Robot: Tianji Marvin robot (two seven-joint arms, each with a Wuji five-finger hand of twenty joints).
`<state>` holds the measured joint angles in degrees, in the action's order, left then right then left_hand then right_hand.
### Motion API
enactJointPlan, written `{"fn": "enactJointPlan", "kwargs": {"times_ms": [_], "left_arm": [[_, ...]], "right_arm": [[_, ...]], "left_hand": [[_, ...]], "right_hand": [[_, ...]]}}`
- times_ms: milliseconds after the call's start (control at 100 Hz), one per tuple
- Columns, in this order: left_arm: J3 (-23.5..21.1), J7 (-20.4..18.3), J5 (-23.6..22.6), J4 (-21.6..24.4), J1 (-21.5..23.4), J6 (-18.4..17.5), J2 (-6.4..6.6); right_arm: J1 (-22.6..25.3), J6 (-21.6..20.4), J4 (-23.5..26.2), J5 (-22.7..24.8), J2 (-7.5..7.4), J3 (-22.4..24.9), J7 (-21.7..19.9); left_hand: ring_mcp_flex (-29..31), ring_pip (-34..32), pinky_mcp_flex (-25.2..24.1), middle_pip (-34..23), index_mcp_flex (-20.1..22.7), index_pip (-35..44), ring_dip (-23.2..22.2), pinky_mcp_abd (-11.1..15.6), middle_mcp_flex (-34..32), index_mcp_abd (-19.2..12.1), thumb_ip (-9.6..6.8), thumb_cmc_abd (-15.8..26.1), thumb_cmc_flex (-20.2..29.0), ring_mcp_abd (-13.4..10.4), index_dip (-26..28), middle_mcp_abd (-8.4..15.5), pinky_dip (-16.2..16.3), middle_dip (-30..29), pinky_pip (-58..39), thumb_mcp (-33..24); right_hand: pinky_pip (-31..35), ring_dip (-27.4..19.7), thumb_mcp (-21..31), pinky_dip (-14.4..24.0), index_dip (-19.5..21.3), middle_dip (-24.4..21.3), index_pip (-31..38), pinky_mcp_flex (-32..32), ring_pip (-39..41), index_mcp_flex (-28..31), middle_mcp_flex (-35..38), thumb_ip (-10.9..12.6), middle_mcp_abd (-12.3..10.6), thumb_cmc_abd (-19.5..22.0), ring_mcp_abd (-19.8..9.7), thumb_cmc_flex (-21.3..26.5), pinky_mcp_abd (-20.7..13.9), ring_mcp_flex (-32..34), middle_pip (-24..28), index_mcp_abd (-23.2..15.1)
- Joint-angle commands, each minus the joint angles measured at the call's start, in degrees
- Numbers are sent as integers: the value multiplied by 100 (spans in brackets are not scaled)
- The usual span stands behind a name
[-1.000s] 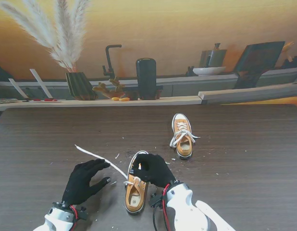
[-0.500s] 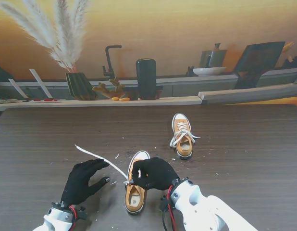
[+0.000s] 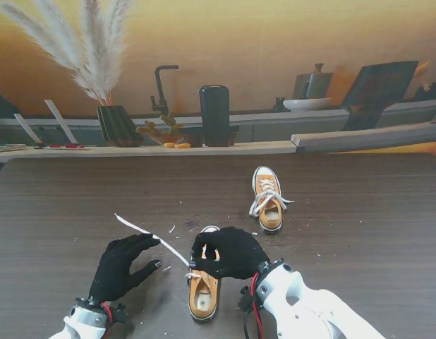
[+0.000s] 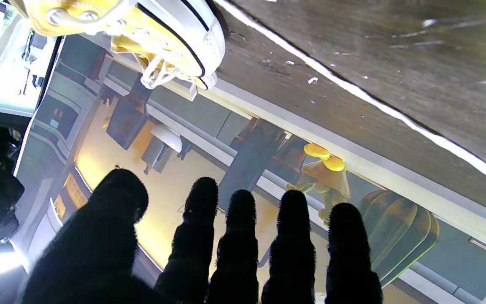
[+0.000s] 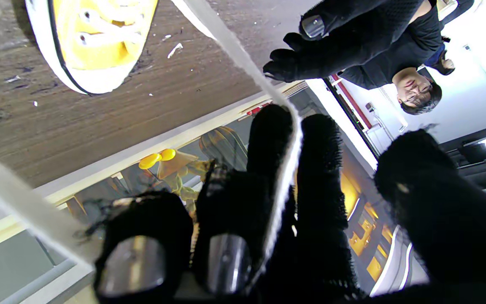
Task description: Tie the shoelaces into a bow on the shoes
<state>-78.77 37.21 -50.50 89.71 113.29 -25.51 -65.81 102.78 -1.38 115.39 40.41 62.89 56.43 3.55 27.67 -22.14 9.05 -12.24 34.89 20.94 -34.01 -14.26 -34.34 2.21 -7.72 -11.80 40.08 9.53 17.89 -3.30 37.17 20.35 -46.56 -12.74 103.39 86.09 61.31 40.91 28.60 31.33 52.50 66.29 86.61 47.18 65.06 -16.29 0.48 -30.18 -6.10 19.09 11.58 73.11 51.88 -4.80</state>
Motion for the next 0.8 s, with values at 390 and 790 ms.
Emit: {"fn": "enactJointPlan", "kwargs": {"times_ms": [390,790], "left_arm": [[21,-111,-70,115,53,38,16],[171,-307,-279,120,-45,298,105]], "right_arm": [[159,437,373,340,-132,179,-634],[544,698,464,179,-181,640,-1023]], "left_hand": [[128,-16,-12,-14,121,-18,50,-163,-85,-415,50,84,-57,-136,10,173,-4,130,10,-90],[62,39,-71,49,-109,-152,68,-155,28,-415,44,-11,-80,-141,-41,179,-17,107,57,-69]], "right_hand": [[1364,263,-402,-206,230,-184,-424,199,-64,-47,-295,657,285,430,-355,-481,-393,171,-174,14],[1368,284,-608,-238,469,-295,-722,202,-73,15,-329,884,393,577,-310,-604,-478,170,-289,144]]}}
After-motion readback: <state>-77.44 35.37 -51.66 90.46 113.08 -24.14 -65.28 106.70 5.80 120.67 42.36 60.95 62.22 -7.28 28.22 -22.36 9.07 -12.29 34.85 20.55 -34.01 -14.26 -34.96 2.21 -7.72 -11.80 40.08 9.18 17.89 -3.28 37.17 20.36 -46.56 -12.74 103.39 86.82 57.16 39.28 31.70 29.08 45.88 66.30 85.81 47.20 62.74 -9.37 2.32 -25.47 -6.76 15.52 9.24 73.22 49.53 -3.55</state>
